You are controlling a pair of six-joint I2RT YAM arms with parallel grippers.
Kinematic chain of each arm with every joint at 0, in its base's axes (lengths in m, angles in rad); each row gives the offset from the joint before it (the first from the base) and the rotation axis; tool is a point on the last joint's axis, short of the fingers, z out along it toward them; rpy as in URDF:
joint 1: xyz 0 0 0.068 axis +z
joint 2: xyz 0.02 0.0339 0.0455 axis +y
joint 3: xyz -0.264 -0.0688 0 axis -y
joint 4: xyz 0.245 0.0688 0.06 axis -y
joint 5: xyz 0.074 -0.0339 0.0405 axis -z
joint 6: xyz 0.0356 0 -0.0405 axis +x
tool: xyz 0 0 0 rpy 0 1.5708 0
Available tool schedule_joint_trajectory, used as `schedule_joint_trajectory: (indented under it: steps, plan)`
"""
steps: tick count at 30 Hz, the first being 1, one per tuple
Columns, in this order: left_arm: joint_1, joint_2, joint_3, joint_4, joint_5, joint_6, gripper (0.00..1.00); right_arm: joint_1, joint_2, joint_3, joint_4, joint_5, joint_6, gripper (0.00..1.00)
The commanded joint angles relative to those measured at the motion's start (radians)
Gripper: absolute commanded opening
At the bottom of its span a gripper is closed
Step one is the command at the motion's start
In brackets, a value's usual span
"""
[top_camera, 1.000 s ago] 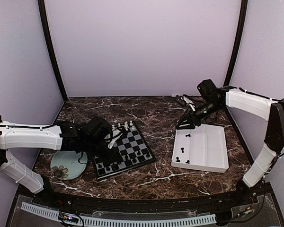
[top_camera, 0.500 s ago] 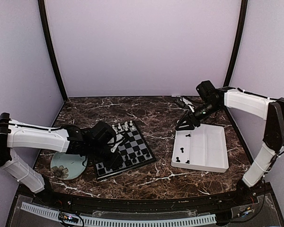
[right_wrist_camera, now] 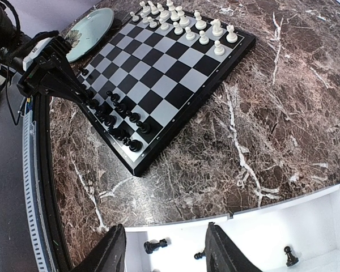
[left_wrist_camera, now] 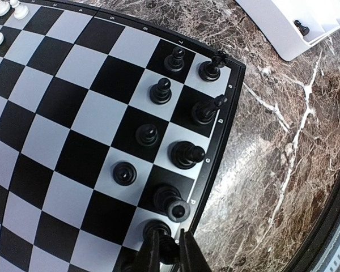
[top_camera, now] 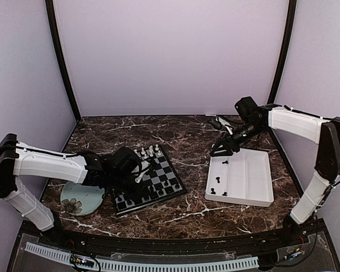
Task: Set up the chess pieces on the board
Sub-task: Place the queen at e8.
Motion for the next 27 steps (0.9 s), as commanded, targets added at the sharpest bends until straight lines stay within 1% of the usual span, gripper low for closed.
schedule_joint_trajectory:
  steps: [1, 7, 11, 19, 21, 22, 23, 27]
  plan:
    - [-0.003, 0.009, -0.013, -0.013, -0.009, -0.009, 0.12, 0.003, -0.009, -0.012, 0.009, -0.016, -0.013, 0.5]
    - [-0.003, 0.001, -0.004, -0.036, -0.011, -0.01, 0.16, 0.003, -0.011, -0.014, 0.007, -0.019, -0.016, 0.49]
    - [-0.003, 0.001, -0.006, -0.044, -0.009, -0.01, 0.12, 0.003, -0.011, -0.016, 0.006, -0.021, -0.016, 0.5]
    - [-0.003, -0.014, -0.005, -0.056, -0.01, -0.016, 0.14, 0.003, -0.014, -0.016, 0.003, -0.023, -0.016, 0.5]
    - [-0.003, -0.019, 0.002, -0.068, -0.011, -0.017, 0.18, 0.003, -0.014, -0.012, -0.003, -0.025, -0.018, 0.5]
    - [-0.003, -0.026, 0.01, -0.075, -0.011, -0.017, 0.22, 0.003, -0.015, -0.011, -0.009, -0.023, -0.019, 0.5]
    - [-0.003, -0.032, 0.019, -0.086, -0.012, -0.016, 0.25, 0.002, -0.017, -0.011, -0.016, -0.015, -0.022, 0.5]
    - [-0.003, -0.107, 0.058, -0.126, -0.017, -0.003, 0.35, 0.0, -0.019, -0.025, -0.039, 0.063, -0.044, 0.49]
